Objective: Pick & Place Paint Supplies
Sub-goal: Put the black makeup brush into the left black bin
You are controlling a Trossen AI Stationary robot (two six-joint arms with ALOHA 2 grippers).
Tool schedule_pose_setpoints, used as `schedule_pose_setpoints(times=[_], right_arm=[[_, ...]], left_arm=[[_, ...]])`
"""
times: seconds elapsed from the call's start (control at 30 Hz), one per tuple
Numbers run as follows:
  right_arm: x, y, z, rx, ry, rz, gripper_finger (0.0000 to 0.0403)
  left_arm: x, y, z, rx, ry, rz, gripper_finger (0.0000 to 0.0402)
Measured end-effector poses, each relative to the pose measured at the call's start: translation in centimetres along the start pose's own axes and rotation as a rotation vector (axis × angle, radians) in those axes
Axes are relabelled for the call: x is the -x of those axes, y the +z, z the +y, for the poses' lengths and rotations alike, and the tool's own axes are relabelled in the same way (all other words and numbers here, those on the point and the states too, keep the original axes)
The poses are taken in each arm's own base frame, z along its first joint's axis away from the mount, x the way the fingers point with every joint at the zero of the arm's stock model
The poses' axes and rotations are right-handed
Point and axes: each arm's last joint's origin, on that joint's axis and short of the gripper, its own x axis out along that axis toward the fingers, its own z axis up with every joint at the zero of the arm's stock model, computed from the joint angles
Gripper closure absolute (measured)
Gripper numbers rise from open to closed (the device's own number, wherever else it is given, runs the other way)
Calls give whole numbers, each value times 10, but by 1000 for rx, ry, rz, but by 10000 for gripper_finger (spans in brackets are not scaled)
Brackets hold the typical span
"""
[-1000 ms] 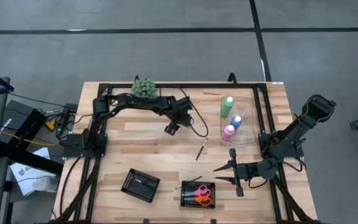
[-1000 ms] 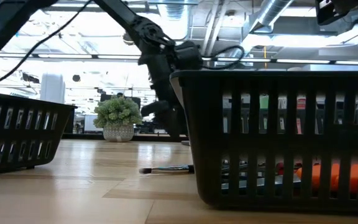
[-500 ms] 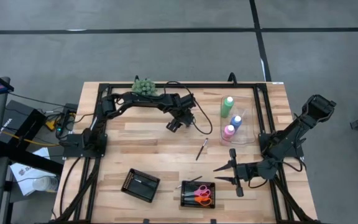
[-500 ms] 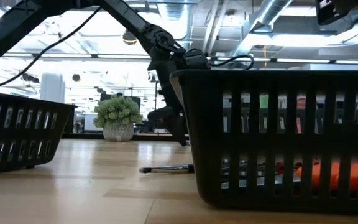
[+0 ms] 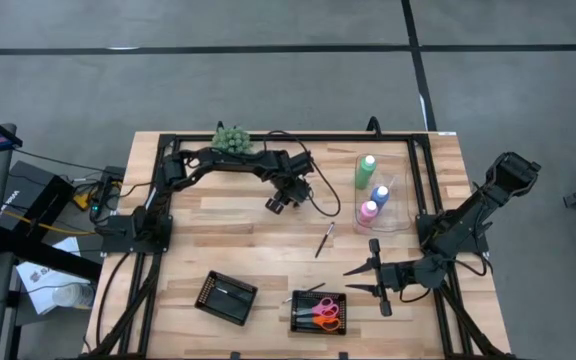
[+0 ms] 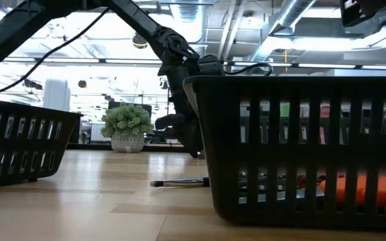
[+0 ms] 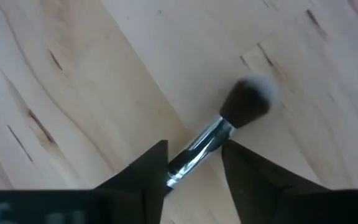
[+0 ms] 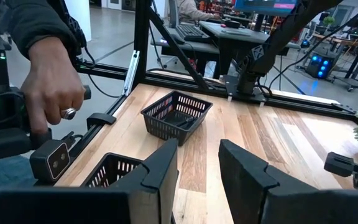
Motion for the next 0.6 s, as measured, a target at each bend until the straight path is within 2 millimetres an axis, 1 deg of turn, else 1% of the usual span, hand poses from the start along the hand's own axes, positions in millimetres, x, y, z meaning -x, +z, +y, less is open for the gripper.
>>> schedule_pose_setpoints(times=[0.1, 0.27, 0.4, 0.6], right_arm=[[0, 0, 0, 0, 2, 0, 294], [0, 0, 0, 0, 2, 0, 294], [0, 0, 0, -3, 2, 0, 294], [0, 0, 0, -7, 2, 0, 294]], left_arm=[[-1, 3, -1, -4, 7, -4, 296], [-1, 7, -3, 15, 31, 0, 371], [-2, 9, -1, 80, 60, -4, 376], [4, 12, -5, 130, 106, 56, 376]])
